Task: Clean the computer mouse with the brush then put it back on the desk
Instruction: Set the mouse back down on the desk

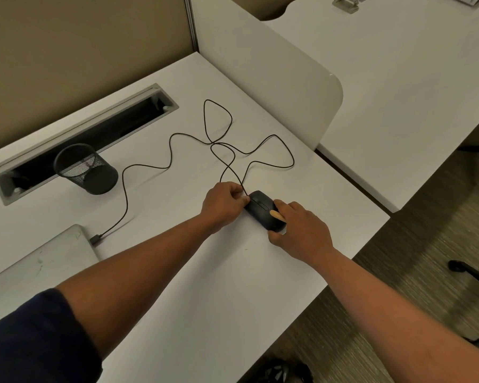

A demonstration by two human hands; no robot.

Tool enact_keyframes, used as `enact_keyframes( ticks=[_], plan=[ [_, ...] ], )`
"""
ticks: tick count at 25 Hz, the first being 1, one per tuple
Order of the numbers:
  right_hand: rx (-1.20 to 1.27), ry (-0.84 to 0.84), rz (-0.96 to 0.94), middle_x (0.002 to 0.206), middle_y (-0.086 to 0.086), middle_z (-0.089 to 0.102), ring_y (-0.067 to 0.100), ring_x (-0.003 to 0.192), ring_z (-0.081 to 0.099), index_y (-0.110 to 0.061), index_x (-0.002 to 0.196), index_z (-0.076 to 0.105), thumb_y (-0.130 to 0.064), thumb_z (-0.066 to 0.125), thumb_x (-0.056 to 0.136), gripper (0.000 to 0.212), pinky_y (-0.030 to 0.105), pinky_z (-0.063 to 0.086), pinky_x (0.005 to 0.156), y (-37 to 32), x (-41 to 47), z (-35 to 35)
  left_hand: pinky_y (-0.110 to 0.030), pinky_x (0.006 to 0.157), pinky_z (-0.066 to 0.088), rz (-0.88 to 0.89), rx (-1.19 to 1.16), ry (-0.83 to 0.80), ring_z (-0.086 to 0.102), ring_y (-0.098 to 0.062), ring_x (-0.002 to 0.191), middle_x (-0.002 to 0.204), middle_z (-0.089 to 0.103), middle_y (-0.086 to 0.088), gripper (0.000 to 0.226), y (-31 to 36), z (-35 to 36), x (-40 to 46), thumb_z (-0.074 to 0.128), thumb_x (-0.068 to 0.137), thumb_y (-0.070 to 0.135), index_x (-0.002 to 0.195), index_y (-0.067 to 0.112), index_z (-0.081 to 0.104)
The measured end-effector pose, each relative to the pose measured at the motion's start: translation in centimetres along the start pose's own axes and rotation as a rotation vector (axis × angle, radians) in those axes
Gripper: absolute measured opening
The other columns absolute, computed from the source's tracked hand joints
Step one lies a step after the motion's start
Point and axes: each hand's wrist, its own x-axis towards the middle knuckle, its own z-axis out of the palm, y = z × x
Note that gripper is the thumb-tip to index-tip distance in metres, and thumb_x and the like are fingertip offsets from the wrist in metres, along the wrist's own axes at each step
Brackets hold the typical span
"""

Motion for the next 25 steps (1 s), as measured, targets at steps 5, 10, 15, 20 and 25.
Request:
enact_keyframes(
  ticks=[5, 10, 15, 20, 25],
  plan=[
    [-0.004, -0.002, -0.014, 0.116, 0.0, 0.06, 0.024, 0.087, 0.06, -0.026, 0.146, 0.043, -0.046, 0.067, 0.088, 0.066, 0.033, 0.051, 0.067, 0.1, 0.2, -0.2, -0.042, 0.1, 0.056, -0.008, -0.006, 0.014, 0.067, -0.022, 0.108, 0.111, 0.072, -0.001, 0.029, 0.3, 0.4, 0.1, 0.075, 0.095, 0.025, 0.122, 0.014, 0.072],
    [0.147, 0.067, 0.013, 0.135, 0.003, 0.058, 0.028, 0.107, 0.063, -0.022, 0.151, 0.044, -0.047, 0.048, 0.102, 0.055, 0.041, 0.055, 0.083, 0.1, -0.2, -0.6, -0.04, 0.099, 0.056, -0.023, -0.035, 0.075, 0.067, -0.02, 0.107, 0.109, 0.069, 0.003, 0.034, 0.1, 0.0, -0.3, 0.076, 0.093, 0.029, 0.125, 0.016, 0.071],
    [0.402, 0.335, -0.023, 0.11, 0.007, 0.064, 0.025, 0.097, 0.062, -0.014, 0.119, 0.062, -0.029, 0.035, 0.111, 0.031, 0.04, 0.052, 0.083, -1.1, -0.8, -2.4, -0.035, 0.098, 0.053, 0.01, 0.022, 0.072, 0.064, -0.018, 0.107, 0.114, 0.069, 0.002, 0.032, -0.5, -1.2, -1.4, 0.073, 0.096, 0.026, 0.127, 0.018, 0.07],
    [0.47, 0.399, -0.029, 0.079, -0.006, 0.051, 0.015, 0.071, 0.051, -0.021, 0.089, 0.049, -0.037, 0.033, 0.11, 0.031, 0.035, 0.044, 0.067, -2.5, -1.8, -4.9, -0.037, 0.101, 0.048, 0.001, 0.189, 0.051, 0.056, -0.023, 0.123, 0.131, 0.062, 0.001, 0.038, -2.7, -5.0, -4.9, 0.07, 0.096, 0.027, 0.134, 0.023, 0.064],
    [0.761, 0.334, -0.025, 0.093, 0.002, 0.07, 0.025, 0.088, 0.068, -0.016, 0.098, 0.061, -0.028, 0.056, 0.105, 0.015, 0.032, 0.053, 0.075, -5.7, -2.7, -5.8, -0.046, 0.115, 0.039, -0.115, 0.315, 0.13, 0.04, -0.029, 0.142, 0.154, 0.046, -0.003, 0.052, -7.7, -9.6, -10.7, 0.072, 0.095, 0.031, 0.144, 0.024, 0.056]
  ],
)
